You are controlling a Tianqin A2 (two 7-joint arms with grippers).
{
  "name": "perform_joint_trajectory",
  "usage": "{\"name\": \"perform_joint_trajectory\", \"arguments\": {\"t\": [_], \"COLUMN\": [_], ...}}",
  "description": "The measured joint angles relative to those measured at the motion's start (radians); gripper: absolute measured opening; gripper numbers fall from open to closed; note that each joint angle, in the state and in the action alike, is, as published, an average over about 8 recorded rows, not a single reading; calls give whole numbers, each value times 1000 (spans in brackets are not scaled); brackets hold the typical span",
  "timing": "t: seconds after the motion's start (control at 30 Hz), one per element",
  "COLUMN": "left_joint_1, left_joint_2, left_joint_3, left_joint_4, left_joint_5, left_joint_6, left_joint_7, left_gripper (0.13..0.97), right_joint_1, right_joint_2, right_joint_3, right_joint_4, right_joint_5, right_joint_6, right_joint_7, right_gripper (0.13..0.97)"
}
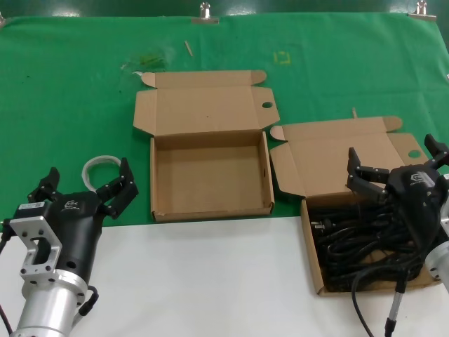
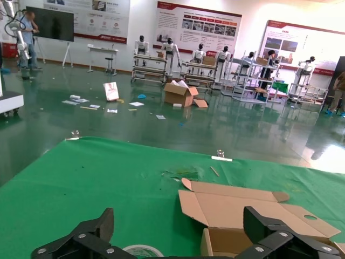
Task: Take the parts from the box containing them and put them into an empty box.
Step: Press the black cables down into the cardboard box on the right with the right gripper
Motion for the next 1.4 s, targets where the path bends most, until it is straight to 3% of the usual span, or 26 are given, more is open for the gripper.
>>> {"name": "perform_joint_trajectory", "arguments": {"t": [0.43, 0.6, 1.0, 1.13, 1.4], "left_joint_1": [0, 0, 0, 0, 0], "left_joint_2": [0, 0, 0, 0, 0], "left_joint_3": [0, 0, 0, 0, 0], "left_joint_4": [0, 0, 0, 0, 0], "left_joint_5": [0, 0, 0, 0, 0], "left_joint_6": [0, 0, 0, 0, 0], "left_joint_7": [0, 0, 0, 0, 0], "left_gripper": [715, 584, 322, 322, 207], "right_joint_1": [-3, 3, 119, 191, 384], "right_joint_2": [8, 50, 315, 409, 556], "right_joint_3": [-10, -52, -245, -283, -351], "right_joint_4": [7, 21, 71, 79, 68], "right_joint_5": [1, 25, 195, 189, 105], "right_joint_6": [8, 40, 105, 39, -185], "right_joint_7": [1, 10, 26, 47, 134], "right_gripper": [966, 966, 966, 966, 966]}}
